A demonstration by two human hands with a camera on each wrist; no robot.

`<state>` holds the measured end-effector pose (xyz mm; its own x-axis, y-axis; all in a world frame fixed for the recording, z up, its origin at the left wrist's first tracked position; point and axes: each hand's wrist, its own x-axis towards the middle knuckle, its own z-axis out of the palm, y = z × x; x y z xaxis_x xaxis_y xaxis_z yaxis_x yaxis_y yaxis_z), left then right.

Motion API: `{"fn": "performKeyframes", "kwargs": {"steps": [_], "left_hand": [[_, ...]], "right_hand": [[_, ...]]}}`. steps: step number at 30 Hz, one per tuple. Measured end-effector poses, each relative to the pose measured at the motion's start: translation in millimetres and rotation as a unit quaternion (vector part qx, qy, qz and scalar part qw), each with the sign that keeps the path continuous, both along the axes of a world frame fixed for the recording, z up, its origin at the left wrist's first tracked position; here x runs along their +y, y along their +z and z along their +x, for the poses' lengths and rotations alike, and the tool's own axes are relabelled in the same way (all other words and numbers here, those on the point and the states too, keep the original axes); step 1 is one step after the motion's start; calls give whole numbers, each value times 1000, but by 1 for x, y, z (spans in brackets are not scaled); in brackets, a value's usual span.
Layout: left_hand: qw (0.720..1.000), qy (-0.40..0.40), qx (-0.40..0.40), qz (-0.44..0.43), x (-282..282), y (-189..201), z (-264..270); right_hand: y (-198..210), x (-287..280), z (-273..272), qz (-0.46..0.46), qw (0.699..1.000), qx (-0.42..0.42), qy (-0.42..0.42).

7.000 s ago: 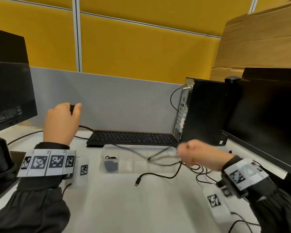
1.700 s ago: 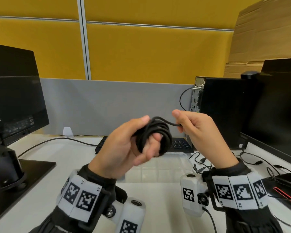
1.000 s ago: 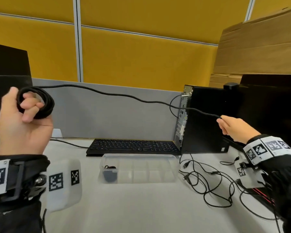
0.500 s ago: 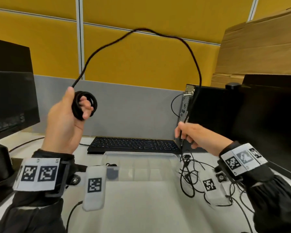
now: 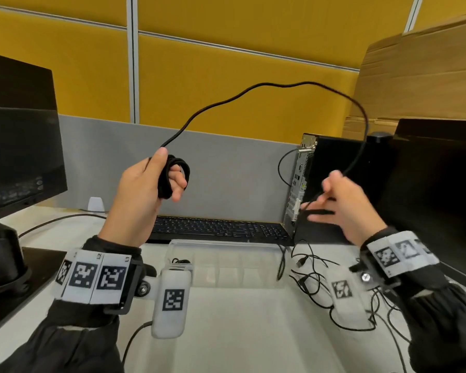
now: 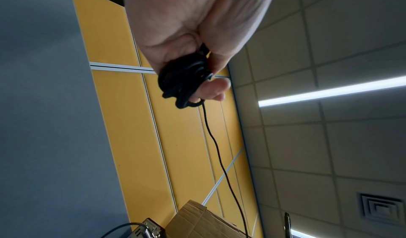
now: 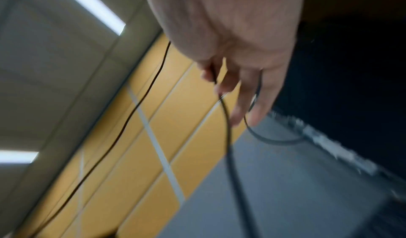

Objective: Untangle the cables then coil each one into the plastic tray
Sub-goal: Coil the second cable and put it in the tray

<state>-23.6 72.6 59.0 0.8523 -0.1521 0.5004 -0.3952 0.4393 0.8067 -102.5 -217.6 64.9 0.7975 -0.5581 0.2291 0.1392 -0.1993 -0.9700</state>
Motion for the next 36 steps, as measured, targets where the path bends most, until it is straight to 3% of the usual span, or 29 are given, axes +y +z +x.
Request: {"fn": "performKeyframes", "kwargs": {"steps": [2,3,4,6,7,8,9,11,13,14,16,18,21,23,30,36], "left_hand": [[1000,1,2,1,2,0,0],[1000,0,4,0,2,-1,0],[1000,-3,7,-1,2,-1,-1],[1000,-12,14,1,1,-1,-1],[1000,-18,17,3,0,-2,-2],[999,-25,19,6,-2,-1,-2],[999,-32,22,11,-5,-2,-3],[998,-45,27,20,-12,-3,-6],[997,-68,21,37,-20,-5,-13],[995,-83,11,45,-25,-5,-17],[991,-120,-16,54,-32,-7,-28],[982,-173,-52,50,-36,-7,-37],[965,-240,-98,38,-38,-9,-43],[959,-256,-113,47,-39,-10,-41],[955,-283,-51,69,-42,-14,-36],[958,-272,-66,64,-47,-17,-34]], "right_hand": [[14,-23,-6,-42,993,-13,-107],[18,-37,-10,-122,981,25,-147],[19,-49,-16,-231,947,111,-191],[15,-67,-29,-414,803,317,-289],[13,-69,-37,-444,752,373,-312],[14,-67,-42,-448,745,376,-321],[17,-61,-48,-456,764,322,-324],[26,-32,-52,-493,812,136,-281],[26,17,-44,-530,822,-16,-208],[23,43,-36,-545,819,-51,-172],[10,83,-18,-596,793,-57,-114],[-4,99,-4,-597,799,-41,-50],[-13,98,2,-476,868,-117,78],[-15,96,1,-397,892,-177,123],[-16,97,-2,-270,912,-301,72],[-15,96,-6,-238,929,-258,116]]}}
